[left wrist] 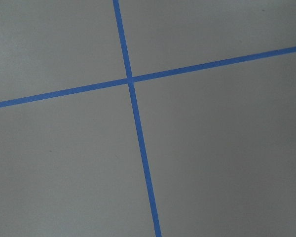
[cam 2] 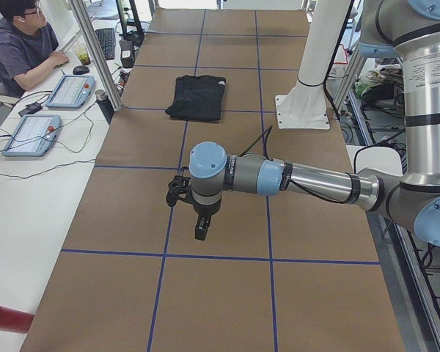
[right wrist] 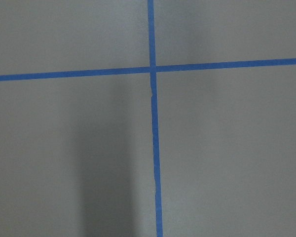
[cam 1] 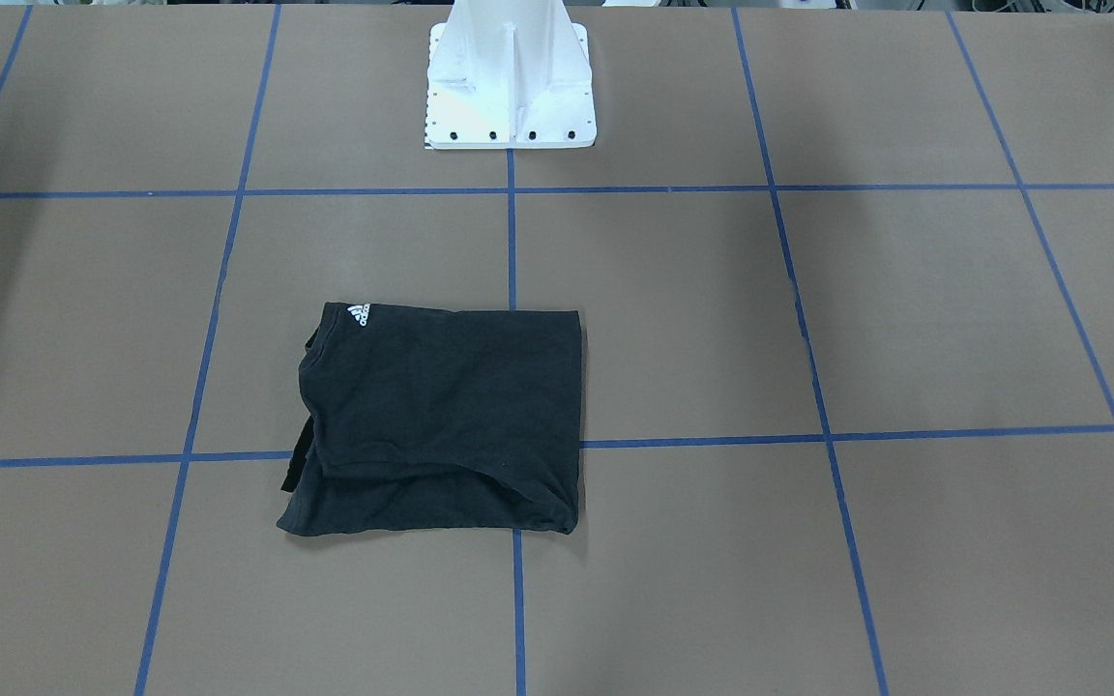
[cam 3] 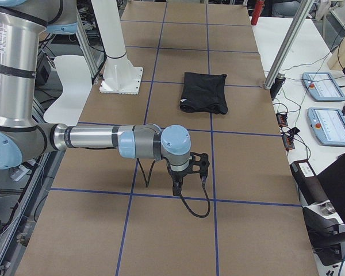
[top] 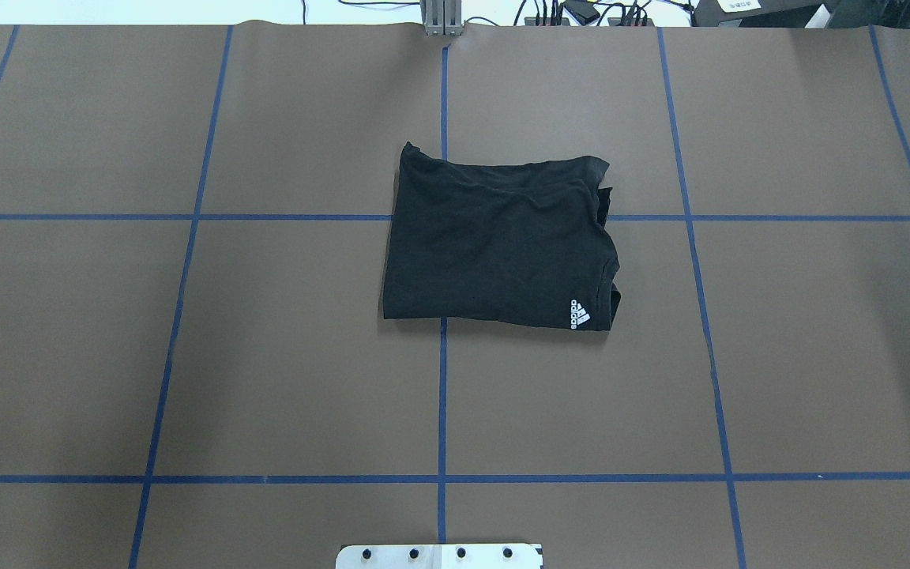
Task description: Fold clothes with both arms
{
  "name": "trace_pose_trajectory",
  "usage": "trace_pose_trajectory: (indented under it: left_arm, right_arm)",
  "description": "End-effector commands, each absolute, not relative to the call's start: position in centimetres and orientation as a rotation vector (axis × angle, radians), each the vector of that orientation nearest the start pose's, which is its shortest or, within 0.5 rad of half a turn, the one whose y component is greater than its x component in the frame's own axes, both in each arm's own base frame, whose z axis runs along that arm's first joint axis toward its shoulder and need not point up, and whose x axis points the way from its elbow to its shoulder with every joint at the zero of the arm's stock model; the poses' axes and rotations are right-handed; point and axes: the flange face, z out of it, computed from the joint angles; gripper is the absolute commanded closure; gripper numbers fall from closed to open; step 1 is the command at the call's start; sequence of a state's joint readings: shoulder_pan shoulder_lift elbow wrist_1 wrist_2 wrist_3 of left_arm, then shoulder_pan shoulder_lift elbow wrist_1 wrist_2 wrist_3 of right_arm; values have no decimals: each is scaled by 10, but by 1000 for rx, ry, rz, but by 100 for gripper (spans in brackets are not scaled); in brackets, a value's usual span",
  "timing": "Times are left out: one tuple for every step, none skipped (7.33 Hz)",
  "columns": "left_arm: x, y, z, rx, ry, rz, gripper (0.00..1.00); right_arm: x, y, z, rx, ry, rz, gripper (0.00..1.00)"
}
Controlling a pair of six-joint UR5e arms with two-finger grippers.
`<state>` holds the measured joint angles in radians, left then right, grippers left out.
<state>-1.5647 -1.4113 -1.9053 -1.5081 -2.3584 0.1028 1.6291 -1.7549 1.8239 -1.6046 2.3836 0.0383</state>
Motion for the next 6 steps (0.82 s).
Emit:
trace_pose_trajectory:
  left_arm:
    - [-60,-426,573,143,781,147,0]
    - [-60,-426,572,146,781,148,0]
    - [-60,-426,573,144,781,146,0]
    - [-60,-426,572,145,781,144,0]
    - [-60,-427,572,147,781,145,0]
    - [-60,-427,572,147,781,145,0]
  right_arm:
    - [84,-412,618,41,-813,73,0]
    - [81,-412,618,38,-813,68,0]
    - [80,-412,618,37,-813,64,0]
    - [79,-412,618,36,-813,62,0]
    - [79,-413,618,36,-811,61,0]
    - [78,-413,618,35,-811,60,0]
